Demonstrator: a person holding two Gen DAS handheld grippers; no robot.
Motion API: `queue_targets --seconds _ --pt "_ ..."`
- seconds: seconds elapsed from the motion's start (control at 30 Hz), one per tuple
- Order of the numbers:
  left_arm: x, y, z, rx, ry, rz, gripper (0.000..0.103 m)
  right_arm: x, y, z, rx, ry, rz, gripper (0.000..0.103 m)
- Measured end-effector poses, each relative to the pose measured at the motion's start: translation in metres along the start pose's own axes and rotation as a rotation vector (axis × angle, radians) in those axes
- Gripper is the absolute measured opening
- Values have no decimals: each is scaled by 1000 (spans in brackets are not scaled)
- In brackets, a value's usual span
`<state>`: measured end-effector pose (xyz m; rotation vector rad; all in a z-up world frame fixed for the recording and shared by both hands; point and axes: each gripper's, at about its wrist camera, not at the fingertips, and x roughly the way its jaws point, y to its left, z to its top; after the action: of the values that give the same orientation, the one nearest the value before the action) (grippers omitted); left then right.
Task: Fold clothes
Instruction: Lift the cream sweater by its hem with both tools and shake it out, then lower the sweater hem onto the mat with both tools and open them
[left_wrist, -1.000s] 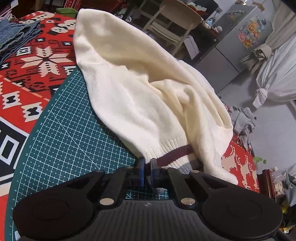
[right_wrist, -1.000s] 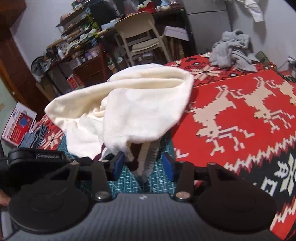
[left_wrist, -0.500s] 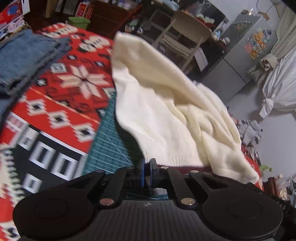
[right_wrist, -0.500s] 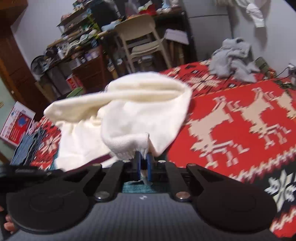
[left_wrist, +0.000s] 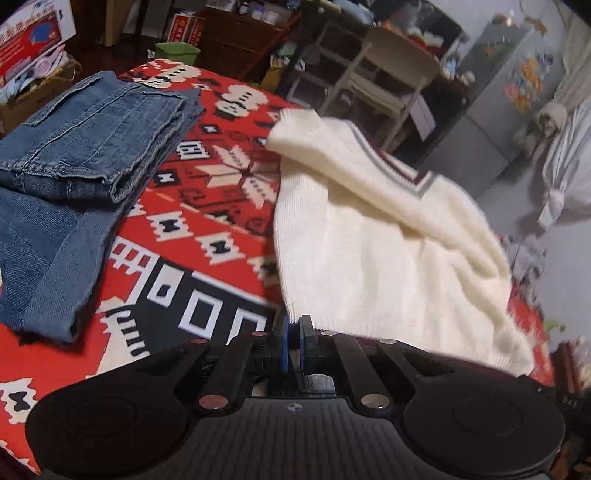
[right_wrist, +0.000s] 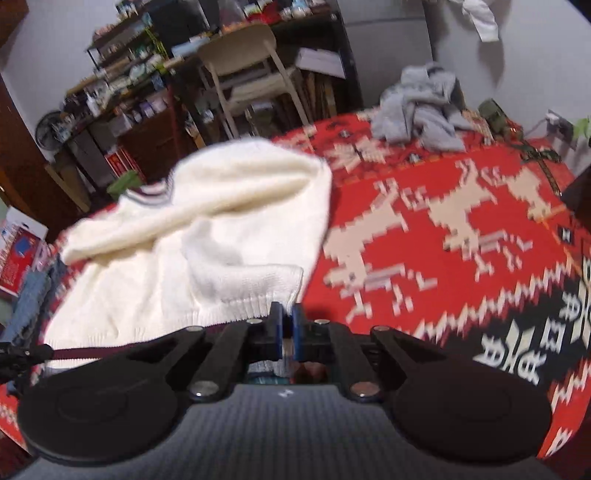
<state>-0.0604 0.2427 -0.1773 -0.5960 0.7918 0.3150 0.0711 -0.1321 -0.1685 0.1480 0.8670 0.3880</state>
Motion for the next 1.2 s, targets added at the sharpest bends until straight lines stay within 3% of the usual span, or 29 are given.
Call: queue_targets --seconds 0.1,0.17,0.3,0.43,0.5,0.67,0.83,1.13,1.2 --pt "0 -4 -2 32 -1 8 6 5 0 -10 -10 8 -17 7" --pt "-3 -2 0 17 -19 14 9 5 1 -11 -27 5 -29 16" --pt "-14 -3 3 36 -85 62 34 -4 7 -5 -98 -9 -48 22" --pt "-22 -11 0 82 -122 84 46 -23 19 3 -206 -58 -74 36" --pt "-24 -19 -2 127 -131 76 55 -34 30 6 -262 -80 -53 41" --pt "-19 -48 -8 241 -127 26 65 -41 63 9 -329 -90 42 56" --pt "4 -76 -18 383 -107 67 67 -10 82 3 -330 -30 50 57" --pt "45 -86 -29 457 -62 103 68 44 77 -11 -338 51 -63 58" --pt "46 -86 -30 460 -62 99 73 45 78 -15 -341 39 -76 59"
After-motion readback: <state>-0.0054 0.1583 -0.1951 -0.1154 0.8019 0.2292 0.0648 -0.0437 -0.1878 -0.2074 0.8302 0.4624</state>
